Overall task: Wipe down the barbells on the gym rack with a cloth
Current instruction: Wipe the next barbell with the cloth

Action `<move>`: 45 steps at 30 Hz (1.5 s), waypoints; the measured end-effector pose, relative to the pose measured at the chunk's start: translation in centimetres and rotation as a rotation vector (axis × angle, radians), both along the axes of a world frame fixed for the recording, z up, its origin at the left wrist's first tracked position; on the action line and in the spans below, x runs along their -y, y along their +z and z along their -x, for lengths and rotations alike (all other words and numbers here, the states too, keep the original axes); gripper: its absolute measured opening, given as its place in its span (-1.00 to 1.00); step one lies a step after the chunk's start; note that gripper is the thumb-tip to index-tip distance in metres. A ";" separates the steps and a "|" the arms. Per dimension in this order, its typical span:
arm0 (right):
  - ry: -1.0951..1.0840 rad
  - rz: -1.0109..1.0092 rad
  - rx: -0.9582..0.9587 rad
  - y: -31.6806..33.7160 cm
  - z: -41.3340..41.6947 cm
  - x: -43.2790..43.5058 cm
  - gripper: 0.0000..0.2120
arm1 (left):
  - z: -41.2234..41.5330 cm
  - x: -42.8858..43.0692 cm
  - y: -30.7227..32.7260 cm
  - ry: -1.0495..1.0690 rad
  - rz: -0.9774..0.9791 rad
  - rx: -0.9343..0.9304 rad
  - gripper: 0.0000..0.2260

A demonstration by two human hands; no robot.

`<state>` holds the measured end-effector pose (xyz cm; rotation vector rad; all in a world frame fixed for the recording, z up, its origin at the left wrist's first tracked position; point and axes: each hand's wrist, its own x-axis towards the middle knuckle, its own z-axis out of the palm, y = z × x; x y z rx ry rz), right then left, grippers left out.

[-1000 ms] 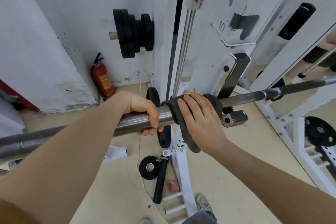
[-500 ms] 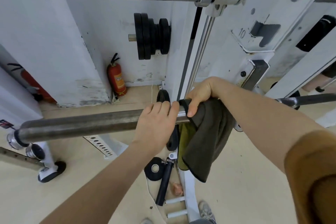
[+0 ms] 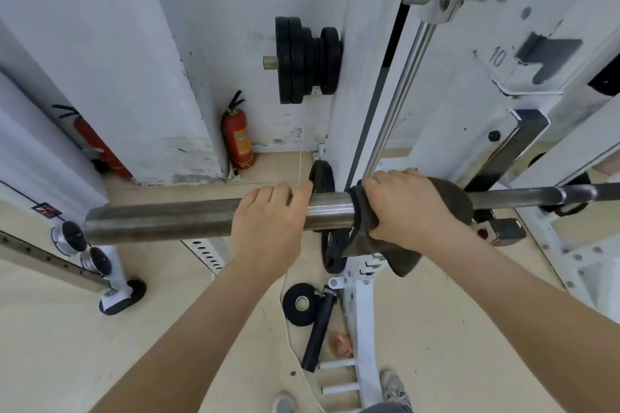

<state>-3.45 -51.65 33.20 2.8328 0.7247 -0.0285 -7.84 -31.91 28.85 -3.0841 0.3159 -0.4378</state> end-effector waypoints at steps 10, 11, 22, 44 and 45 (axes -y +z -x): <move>0.151 -0.298 -0.219 1.1 2.7 -9.5 -0.38 | 0.2 -3.2 5.6 -0.150 0.564 -0.431 -0.24; 0.124 -0.373 -0.310 2.0 2.6 -7.5 -0.32 | 0.5 -2.5 5.8 -0.178 0.490 -0.338 -0.25; -0.303 -0.619 -0.131 1.6 3.0 3.6 -0.51 | -1.6 9.0 0.2 -0.217 -0.007 0.044 -0.46; -0.009 -1.172 -0.586 0.7 9.0 -14.3 -0.45 | 6.2 -13.7 7.0 0.632 0.855 0.349 -0.60; 0.010 -1.194 -0.683 1.5 9.1 -14.7 -0.35 | 6.9 -12.1 8.6 0.545 0.928 0.368 -0.61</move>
